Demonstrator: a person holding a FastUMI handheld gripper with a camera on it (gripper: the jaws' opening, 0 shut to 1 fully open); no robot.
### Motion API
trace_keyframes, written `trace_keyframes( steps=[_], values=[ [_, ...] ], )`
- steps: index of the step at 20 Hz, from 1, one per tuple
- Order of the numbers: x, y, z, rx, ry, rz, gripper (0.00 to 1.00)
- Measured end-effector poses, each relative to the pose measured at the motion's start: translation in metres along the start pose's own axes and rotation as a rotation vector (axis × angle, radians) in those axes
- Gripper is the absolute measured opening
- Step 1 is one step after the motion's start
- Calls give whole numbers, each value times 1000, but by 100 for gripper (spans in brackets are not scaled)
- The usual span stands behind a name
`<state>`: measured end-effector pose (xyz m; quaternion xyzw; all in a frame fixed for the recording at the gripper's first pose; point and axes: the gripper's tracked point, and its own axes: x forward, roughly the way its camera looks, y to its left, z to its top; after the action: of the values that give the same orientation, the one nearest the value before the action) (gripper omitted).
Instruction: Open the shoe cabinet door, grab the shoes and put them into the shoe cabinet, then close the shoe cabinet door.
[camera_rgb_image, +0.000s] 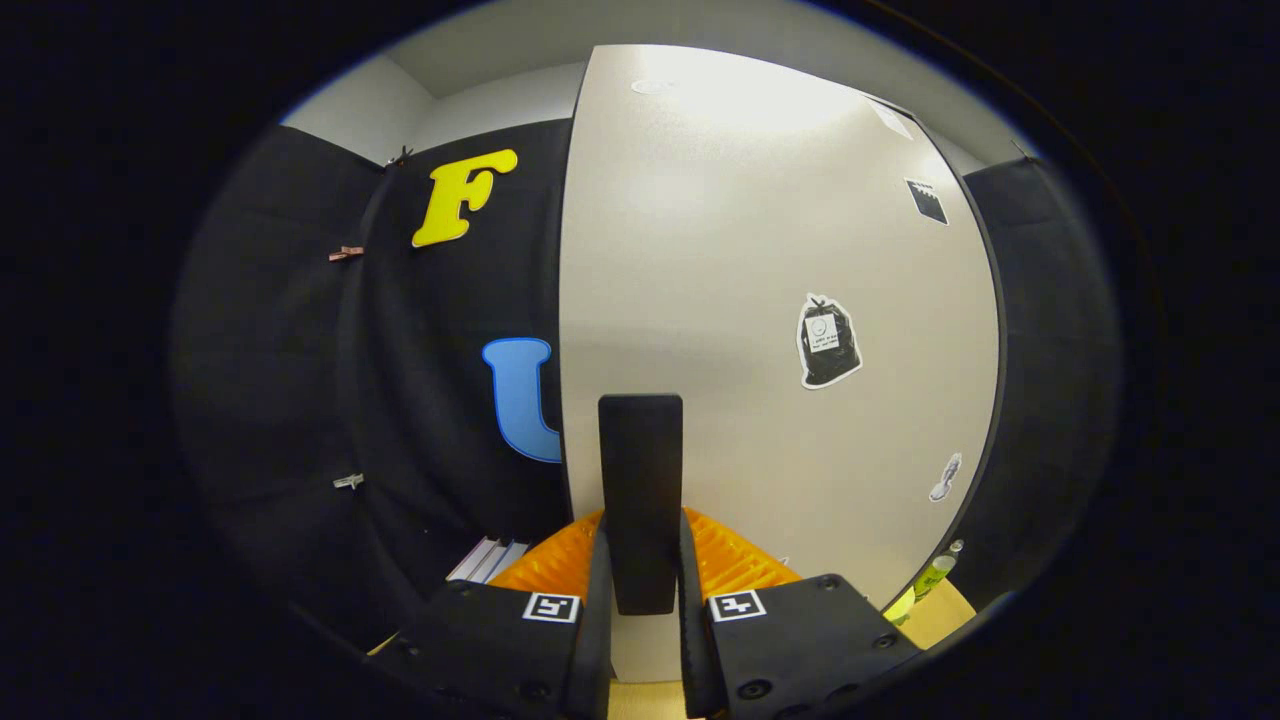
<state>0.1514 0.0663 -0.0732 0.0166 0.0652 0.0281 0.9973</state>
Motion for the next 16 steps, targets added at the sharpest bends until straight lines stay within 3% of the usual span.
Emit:
trace_keyframes(
  steps=[16],
  values=[
    [-94,-34,-1,-9,16,116,32]
  ],
)
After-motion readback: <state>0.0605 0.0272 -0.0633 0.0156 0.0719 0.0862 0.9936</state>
